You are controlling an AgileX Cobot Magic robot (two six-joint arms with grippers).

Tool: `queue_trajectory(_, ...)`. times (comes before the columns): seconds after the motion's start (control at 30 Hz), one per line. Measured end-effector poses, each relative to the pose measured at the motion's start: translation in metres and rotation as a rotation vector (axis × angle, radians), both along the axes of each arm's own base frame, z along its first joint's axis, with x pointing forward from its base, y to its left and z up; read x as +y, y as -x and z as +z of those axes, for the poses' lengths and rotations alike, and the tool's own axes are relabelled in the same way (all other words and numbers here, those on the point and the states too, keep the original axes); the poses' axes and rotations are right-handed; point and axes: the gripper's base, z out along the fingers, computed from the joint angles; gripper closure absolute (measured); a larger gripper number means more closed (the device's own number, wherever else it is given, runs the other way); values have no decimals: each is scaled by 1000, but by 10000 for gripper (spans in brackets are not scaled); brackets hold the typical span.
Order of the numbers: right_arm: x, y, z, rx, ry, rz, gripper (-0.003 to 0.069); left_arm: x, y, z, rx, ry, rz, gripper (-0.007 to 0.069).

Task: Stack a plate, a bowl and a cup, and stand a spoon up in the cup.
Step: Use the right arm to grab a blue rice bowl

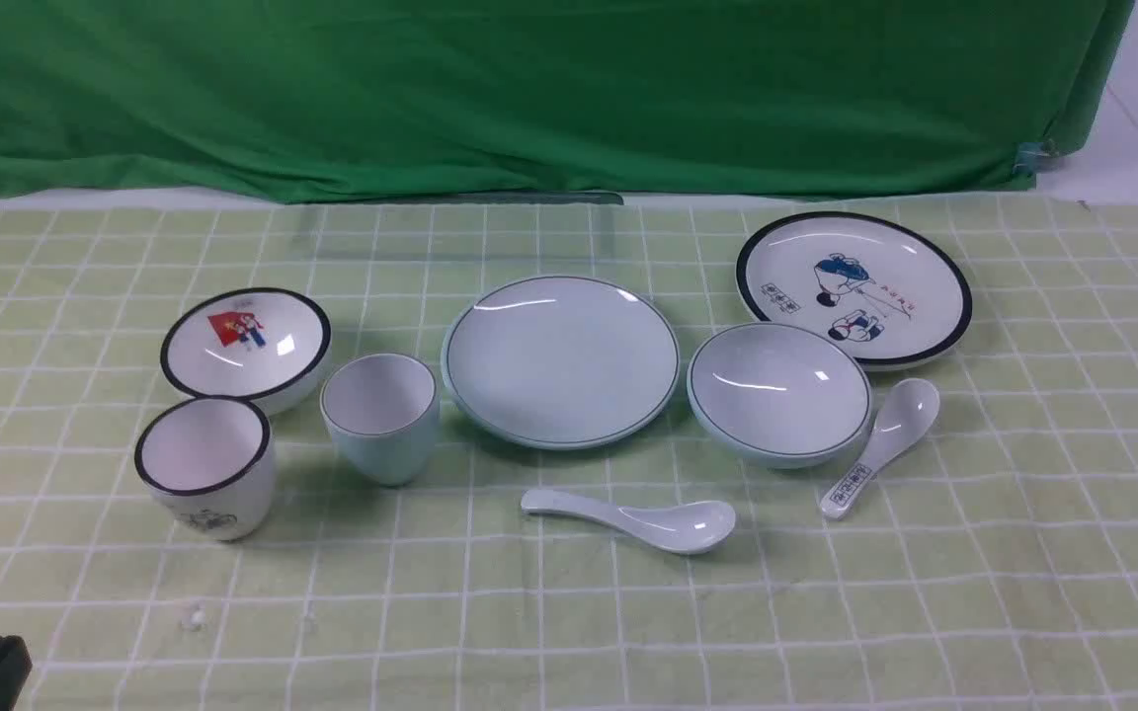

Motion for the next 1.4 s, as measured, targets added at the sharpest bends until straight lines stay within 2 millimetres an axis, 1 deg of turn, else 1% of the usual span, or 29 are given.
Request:
queue_trajectory(0.23,0,0,0,0,0,0,460,0,0,0,0,0,0,655)
queue_trajectory(0.57,0,0,0,0,0,0,425,0,0,0,0,-2,0,655)
queue_trajectory(0.93,0,0,0,0,0,0,420,1,0,1,-8,-30,1,655)
queue_trajectory(1.23,0,0,3,-33,3,-2,419,3,-1,9,-100,-33,25,654)
queue_trajectory(1.33,-1,-1,7,-82,-5,-7,419,4,-1,13,-146,-33,36,654)
queue_trajectory(1.4,-1,-1,14,-151,-16,-14,419,4,-1,17,-187,-32,47,654)
